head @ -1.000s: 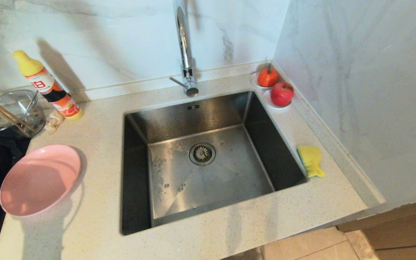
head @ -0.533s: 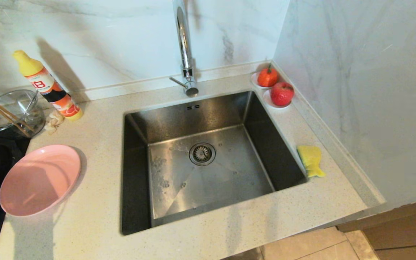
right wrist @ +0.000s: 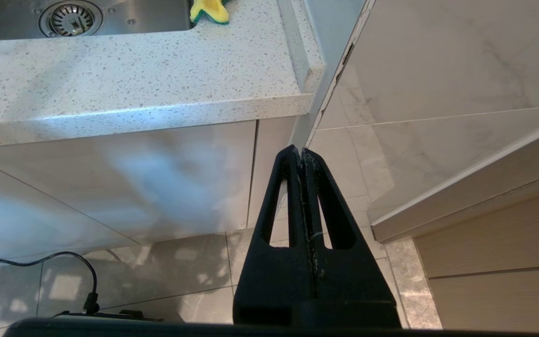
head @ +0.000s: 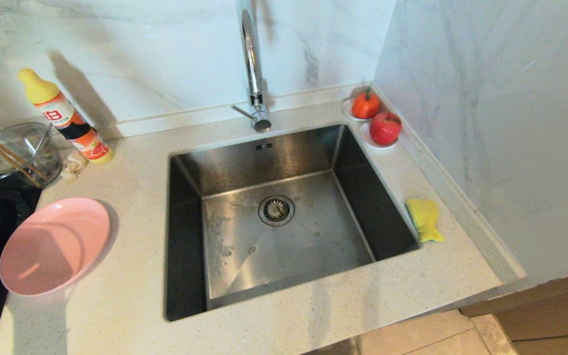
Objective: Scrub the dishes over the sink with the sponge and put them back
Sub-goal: Place the plate on the plate
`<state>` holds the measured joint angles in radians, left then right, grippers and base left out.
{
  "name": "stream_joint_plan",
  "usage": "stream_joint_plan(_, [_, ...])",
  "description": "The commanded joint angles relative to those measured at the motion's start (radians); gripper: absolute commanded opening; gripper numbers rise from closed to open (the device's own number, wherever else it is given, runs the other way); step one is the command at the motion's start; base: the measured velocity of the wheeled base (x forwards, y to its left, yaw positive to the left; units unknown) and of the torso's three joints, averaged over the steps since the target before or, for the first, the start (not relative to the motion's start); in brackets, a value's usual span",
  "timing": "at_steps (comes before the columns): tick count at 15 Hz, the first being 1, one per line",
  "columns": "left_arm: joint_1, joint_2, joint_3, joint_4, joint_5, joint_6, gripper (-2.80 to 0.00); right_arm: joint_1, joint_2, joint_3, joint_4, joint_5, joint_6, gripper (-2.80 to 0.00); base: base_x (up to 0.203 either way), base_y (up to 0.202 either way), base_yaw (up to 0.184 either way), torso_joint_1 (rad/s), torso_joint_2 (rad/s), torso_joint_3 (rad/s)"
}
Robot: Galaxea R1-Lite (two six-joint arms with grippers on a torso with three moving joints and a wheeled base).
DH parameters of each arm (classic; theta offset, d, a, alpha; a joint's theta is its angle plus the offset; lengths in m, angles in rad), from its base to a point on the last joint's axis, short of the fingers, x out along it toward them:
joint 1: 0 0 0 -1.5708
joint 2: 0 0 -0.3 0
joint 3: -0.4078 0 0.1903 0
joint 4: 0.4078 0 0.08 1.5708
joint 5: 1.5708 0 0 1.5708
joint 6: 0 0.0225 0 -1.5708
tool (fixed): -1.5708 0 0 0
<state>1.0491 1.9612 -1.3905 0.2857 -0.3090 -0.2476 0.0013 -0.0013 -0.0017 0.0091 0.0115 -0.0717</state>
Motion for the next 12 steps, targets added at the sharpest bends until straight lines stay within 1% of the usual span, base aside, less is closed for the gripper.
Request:
stream_joint_plan(1, [0.001,-0.007,0.007,0.003,-0.059,-0.033,0.00,0.000,0.000,0.000,0.000,0.001,0.000,-2.80,0.000,0.000,0.000,0.000,0.00,0.000])
stream_joint_plan(4, [0.006,0.015,0.005,0.000,-0.072,-0.038,0.00,0.000,0.000,0.000,0.000,0.001,0.000,-2.80,0.000,0.000,0.000,0.000,0.00,0.000])
stream_joint_plan(6, [0.020,0.031,-0.004,0.002,-0.106,-0.038,0.00,0.000,0.000,0.000,0.000,0.001,-0.002,-2.80,0.000,0.000,0.000,0.000,0.00,0.000])
stream_joint_plan(12, [0.049,0.096,-0.052,-0.005,-0.111,-0.035,0.00,0.000,0.000,0.000,0.000,0.001,0.000,-2.80,0.000,0.000,0.000,0.000,0.00,0.000])
